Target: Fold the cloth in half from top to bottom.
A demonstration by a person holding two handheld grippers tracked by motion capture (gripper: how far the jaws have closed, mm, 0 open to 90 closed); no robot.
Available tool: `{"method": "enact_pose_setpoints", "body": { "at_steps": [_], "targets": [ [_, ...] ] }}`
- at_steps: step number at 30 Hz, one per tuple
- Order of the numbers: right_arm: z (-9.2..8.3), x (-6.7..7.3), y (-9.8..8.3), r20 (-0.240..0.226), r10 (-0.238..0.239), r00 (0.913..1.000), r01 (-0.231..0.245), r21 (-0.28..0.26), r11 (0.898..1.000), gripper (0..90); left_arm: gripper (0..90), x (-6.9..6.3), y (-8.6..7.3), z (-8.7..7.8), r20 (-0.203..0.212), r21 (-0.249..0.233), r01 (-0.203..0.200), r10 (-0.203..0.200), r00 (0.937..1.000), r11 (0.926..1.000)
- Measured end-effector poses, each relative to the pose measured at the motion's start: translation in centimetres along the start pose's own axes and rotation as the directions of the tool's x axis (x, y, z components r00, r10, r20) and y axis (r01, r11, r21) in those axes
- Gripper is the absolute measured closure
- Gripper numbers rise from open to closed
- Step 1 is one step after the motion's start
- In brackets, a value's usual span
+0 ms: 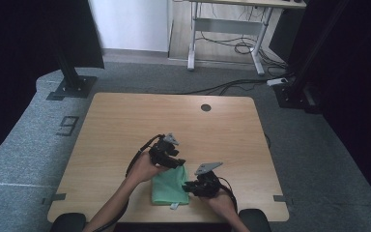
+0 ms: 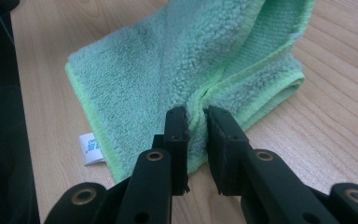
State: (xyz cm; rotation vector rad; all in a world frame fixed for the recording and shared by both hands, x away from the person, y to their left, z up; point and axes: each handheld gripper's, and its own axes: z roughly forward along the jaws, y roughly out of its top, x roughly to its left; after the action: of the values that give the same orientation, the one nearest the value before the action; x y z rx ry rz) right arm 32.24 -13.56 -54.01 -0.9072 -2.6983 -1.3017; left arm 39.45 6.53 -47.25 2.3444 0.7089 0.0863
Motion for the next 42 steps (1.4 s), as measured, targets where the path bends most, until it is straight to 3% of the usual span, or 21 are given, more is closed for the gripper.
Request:
{"method": "enact_pose_setpoints", "body": {
  "at_steps": [6, 10, 18, 23, 28, 35, 39, 42],
  "targets": [
    [0.0, -0.2, -0.1, -0.009, 0.013, 0.9999, -0.013, -0.003, 1.000, 76.9, 77.6, -0.3, -0.2, 0.4, 0.040, 0.067, -0.008, 0.005, 0.9992, 0.9977],
    [-0.1, -0.2, -0.1, -0.008, 0.013, 0.9999, -0.013, -0.004, 1.000, 75.8, 84.8, -0.5, -0.3, -0.5, 0.040, 0.063, -0.012, 0.009, 0.9992, 0.9980],
    [-0.5, -0.4, -0.1, -0.004, 0.019, 0.9998, -0.019, -0.007, 1.000, 69.8, 85.1, -1.3, -1.6, -2.9, 0.043, 0.021, -0.006, 0.005, 0.9991, 0.9998],
    [-1.1, -0.4, -0.3, -0.005, 0.015, 0.9999, -0.015, -0.004, 1.000, 56.9, 83.5, -2.2, -3.3, -4.0, 0.040, -0.001, 0.003, -0.003, 0.9992, 1.0000],
    [-2.0, -0.6, -0.9, -0.015, 0.033, 0.9993, -0.033, -0.005, 0.999, 45.6, 82.3, -3.0, -4.9, -4.6, 0.026, 0.000, 0.003, -0.003, 0.9997, 1.0000],
    [-3.1, -1.6, -1.4, 0.024, 0.071, 0.9972, -0.070, -0.022, 0.997, 41.4, 79.6, -4.3, -7.3, -5.0, 0.017, 0.016, -0.007, 0.007, 0.9998, 0.9998],
    [-3.3, -2.0, -1.1, 0.039, 0.080, 0.9961, -0.078, -0.046, 0.996, 40.2, 75.1, -4.7, -8.5, -5.4, 0.016, 0.020, -0.009, 0.009, 0.9998, 0.9998],
    [-3.2, -1.9, -0.8, 0.049, 0.080, 0.9956, -0.077, -0.053, 0.996, 38.2, 64.8, -5.1, -9.1, -6.2, -0.019, 0.001, -0.030, 0.030, 0.9994, 0.9996]
  ]
}}
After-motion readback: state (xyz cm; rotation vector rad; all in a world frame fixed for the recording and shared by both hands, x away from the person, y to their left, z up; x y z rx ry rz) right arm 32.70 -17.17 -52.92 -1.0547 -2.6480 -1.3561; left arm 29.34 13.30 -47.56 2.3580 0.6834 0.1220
